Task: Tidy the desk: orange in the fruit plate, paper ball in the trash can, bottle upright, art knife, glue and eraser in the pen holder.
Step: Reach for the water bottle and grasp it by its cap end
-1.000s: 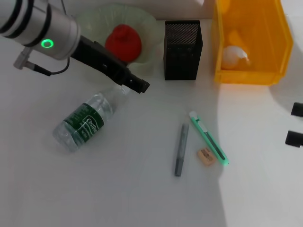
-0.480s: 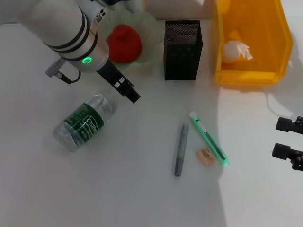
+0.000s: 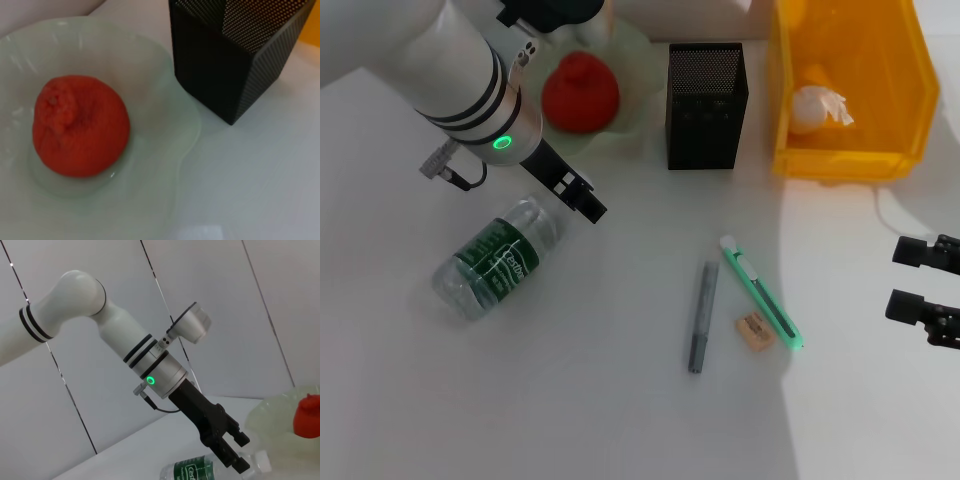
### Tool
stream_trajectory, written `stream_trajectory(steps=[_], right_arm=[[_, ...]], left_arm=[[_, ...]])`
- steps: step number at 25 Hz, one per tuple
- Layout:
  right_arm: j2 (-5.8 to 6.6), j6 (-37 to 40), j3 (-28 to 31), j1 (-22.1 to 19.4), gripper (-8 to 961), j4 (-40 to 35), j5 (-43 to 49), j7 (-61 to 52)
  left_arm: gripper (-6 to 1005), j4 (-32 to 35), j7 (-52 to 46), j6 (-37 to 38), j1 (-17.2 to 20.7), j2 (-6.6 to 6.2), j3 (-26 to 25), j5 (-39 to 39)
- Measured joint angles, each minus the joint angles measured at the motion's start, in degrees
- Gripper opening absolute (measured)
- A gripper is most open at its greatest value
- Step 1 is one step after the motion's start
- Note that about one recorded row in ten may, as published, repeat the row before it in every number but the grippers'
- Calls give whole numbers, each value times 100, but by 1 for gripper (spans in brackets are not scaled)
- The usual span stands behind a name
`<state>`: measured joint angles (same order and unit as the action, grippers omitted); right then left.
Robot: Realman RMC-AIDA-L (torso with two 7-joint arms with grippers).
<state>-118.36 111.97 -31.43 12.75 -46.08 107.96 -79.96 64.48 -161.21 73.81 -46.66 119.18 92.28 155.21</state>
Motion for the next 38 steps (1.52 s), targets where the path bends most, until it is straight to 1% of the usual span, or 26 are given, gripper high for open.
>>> stream_trajectory(steps=[9,18,29,36,38], right_arm=[[-49,-172,-35,17,768,57,0,-11],[-13,-195,-38,71,768,222,0,-54],[-11,-194,-35,161,768,383,100,-90],[-11,-239,-6,190,768,470,147,-95],[-9,-262,-9,206,768,539,147,-97]], left_arm=[[754,-532,-5,-519,-28,0,-45,4],[748,-720,-7,-823,-48,0,42,-78],[741,-973,-7,-1105,-74,0,189,-116],[736,-1018,-7,-1229,-71,0,437,-154],[494,-1040,-7,-1247,-75,0,470,-178]])
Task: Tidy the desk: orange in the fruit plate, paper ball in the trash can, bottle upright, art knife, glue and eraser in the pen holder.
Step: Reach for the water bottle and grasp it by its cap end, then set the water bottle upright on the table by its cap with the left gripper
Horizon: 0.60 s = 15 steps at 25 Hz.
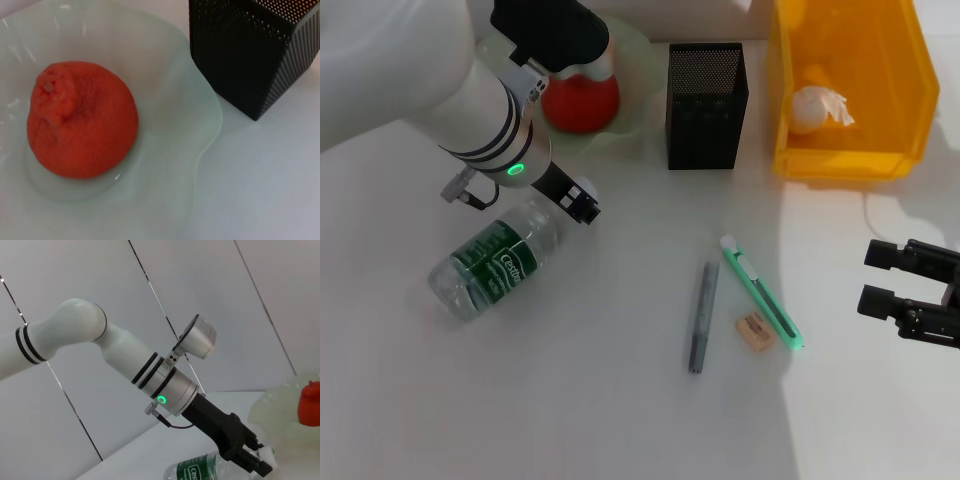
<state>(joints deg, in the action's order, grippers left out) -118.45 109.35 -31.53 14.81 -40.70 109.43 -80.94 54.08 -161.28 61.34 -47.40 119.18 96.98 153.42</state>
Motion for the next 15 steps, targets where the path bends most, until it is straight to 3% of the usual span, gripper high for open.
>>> stream_trajectory(steps=[10,15], right_arm=[[15,-72,-18,21,768,72,0,-1],[16,-73,-9,10,768,80,0,-1]], left_arm=[[456,84,45,107,13,0,14,-14],[448,873,260,441,342,-2,18,-16]])
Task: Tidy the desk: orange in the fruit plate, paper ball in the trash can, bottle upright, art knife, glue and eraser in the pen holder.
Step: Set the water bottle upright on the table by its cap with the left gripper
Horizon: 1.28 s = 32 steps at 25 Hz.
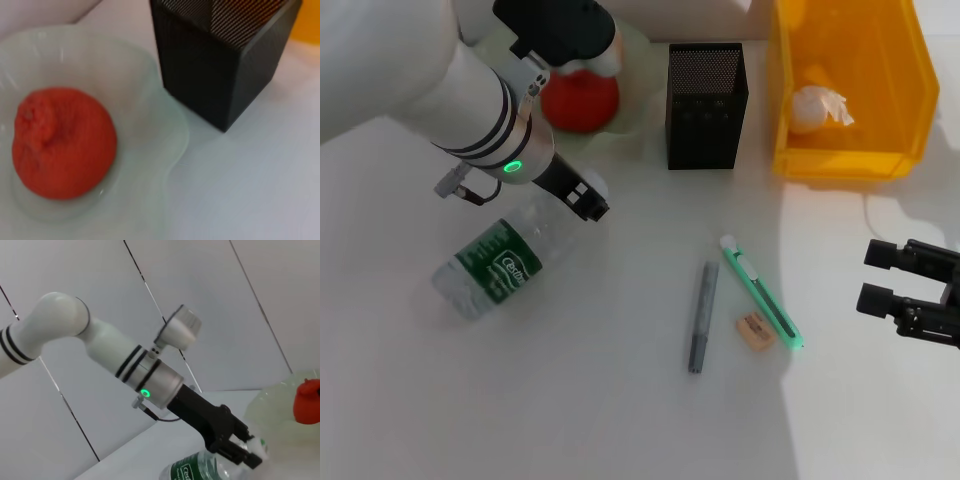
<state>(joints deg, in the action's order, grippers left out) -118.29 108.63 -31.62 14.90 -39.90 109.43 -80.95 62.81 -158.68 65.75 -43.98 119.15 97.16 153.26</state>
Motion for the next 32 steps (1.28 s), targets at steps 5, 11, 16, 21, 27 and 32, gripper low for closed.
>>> stream_trajectory(steps=[5,11,16,21,27,32], right_arm=[[-5,-1,12,-10,768,2,0,0],[-9,-6,15,6,769,8,0,0],[-11,-69,-5,22,769,9,-1,-4],[-10,-110,20,89,769,113,-20,-9],[-37,-254,13,226,769,277,-55,-9],[-57,-426,-27,328,769,411,-42,-8]], left_arm=[[447,1205,327,190,686,-36,-306,-424],[446,1471,1034,422,1001,-42,-989,-1330],[445,1505,1988,485,1544,-51,-1667,-2504],[443,1512,2518,381,1897,-50,-1924,-3126],[440,1402,3441,226,2357,-51,-2094,-4134],[441,772,4523,266,2548,-56,-2480,-5194]])
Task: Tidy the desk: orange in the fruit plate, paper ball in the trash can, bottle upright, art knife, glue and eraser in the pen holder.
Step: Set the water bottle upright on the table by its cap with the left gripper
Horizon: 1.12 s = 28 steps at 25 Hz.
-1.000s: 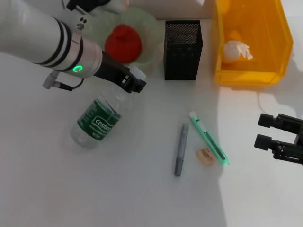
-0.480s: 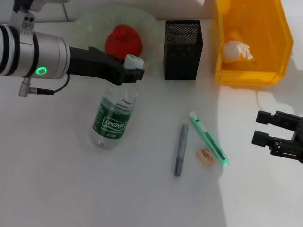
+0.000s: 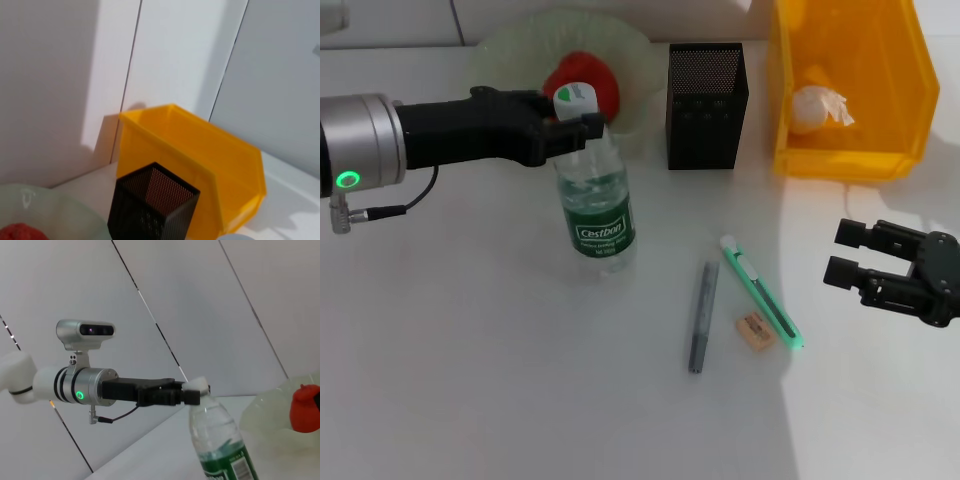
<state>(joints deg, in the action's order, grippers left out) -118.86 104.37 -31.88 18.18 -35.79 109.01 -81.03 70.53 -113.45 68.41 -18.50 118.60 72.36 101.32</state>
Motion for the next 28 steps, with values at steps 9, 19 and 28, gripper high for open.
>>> stream_trajectory(steps=[9,19,28], right_arm=[[-11,-143,6,241,769,480,6,57],[-26,-264,-3,446,769,831,-15,71],[-25,-321,27,525,769,1020,-21,77]], left_arm=[[440,-2415,2826,515,-129,0,-582,-2481],[440,-4449,6446,1204,-366,39,-550,-4116],[441,-5433,7999,1334,-647,59,-554,-4750]])
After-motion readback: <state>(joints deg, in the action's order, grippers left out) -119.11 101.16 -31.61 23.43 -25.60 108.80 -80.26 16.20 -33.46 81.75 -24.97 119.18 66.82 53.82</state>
